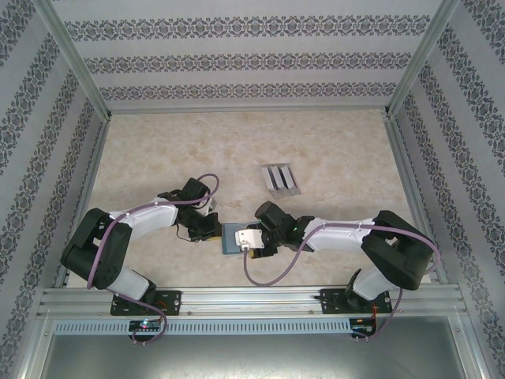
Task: Put the credit cards into the card holder
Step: Insert the credit card into the card slot.
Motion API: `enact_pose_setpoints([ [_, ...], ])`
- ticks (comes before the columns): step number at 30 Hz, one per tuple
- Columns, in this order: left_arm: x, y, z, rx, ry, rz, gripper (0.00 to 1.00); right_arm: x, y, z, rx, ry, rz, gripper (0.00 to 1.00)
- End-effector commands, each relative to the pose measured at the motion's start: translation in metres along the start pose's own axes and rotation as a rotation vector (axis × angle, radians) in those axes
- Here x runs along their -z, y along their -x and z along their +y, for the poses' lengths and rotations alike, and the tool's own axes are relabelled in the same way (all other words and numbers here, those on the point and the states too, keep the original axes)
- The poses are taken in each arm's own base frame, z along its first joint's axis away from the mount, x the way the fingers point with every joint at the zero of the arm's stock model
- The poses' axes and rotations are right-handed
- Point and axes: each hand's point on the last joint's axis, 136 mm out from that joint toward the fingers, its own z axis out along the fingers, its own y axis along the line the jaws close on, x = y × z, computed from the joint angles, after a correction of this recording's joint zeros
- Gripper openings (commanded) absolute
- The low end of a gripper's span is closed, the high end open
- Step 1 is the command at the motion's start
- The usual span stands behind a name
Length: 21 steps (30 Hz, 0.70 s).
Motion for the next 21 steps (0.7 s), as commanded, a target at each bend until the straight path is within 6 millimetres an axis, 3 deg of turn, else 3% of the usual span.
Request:
enact_pose_setpoints([
  [1,-0.004,0.001,0.0,0.003,-0.001,-0.002,0.11,0.005,0.011,-0.01,-0.058,-0.002,-0.043,0.49],
  [6,-0.006,0.001,0.001,0.005,-0.005,-0.002,0.11,0.001,0.005,-0.013,-0.078,0.002,-0.014,0.43],
  [9,-0.007,0.0,0.001,0.003,-0.001,0.011,0.11,0.001,0.004,-0.007,-0.06,0.02,-0.017,0.5],
  [14,-0.007,0.001,0.001,-0.002,-0.006,0.003,0.11,0.012,0.011,-0.001,-0.025,0.039,-0.076,0.69],
  [21,-0.014,-0.001,0.006,0.007,0.002,0.02,0.1,-0.005,0.003,-0.011,-0.062,0.044,-0.045,0.69],
])
